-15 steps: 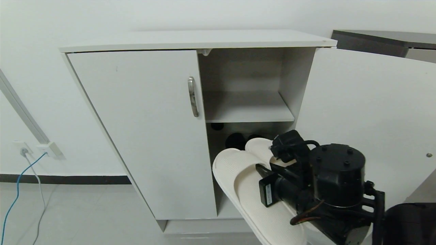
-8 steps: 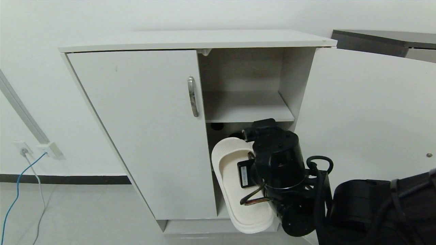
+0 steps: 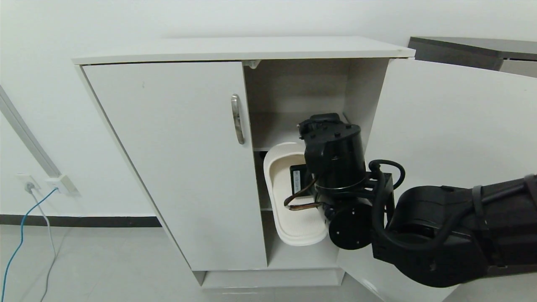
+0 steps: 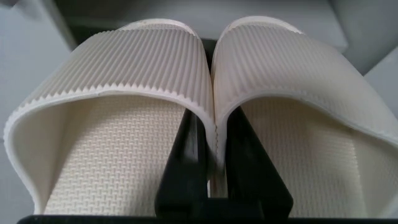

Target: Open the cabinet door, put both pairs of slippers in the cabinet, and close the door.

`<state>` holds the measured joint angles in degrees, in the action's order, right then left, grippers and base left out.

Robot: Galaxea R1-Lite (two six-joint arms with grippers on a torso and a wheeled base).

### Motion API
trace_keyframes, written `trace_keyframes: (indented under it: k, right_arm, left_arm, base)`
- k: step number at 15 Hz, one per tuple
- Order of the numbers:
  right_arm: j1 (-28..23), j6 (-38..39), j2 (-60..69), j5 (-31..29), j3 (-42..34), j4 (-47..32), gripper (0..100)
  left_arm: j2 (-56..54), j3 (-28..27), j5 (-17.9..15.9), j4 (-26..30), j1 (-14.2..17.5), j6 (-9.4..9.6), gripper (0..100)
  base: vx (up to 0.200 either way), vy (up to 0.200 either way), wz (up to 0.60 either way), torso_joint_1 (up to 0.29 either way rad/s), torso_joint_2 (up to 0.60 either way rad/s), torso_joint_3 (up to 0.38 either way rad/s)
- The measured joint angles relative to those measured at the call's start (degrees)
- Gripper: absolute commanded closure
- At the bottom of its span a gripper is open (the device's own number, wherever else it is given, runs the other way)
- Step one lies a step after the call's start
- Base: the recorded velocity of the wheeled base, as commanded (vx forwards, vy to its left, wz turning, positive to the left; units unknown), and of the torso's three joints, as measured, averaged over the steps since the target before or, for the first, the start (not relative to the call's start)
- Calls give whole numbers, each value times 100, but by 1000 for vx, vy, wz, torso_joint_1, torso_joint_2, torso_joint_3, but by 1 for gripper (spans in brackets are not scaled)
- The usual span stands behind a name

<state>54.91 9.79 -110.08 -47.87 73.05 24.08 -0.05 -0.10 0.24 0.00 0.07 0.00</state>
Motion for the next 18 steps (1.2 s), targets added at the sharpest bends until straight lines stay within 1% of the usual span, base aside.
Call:
trace_keyframes:
  k: [2, 6, 15, 18]
  right_arm:
    - [-172, -40, -50, 9, 116, 0, 100]
    - [-256, -51, -102, 22, 206, -2, 100]
    - [-345, -57, -149, 46, 234, -46, 100]
    - [-343, -57, -160, 50, 239, -46, 100]
  left_arm:
    - [0, 0, 0, 0, 0, 0, 100]
    - [0, 0, -2, 0, 0, 0, 100]
    - [5, 0, -2, 2, 0, -2, 100]
    - [2, 0, 0, 5, 0, -5, 100]
  base:
    - [0, 0, 0, 0, 0, 0]
    - [0, 0, 0, 0, 0, 0]
    - [200, 0, 0, 1, 1, -1]
    - [0, 0, 0, 0, 0, 0]
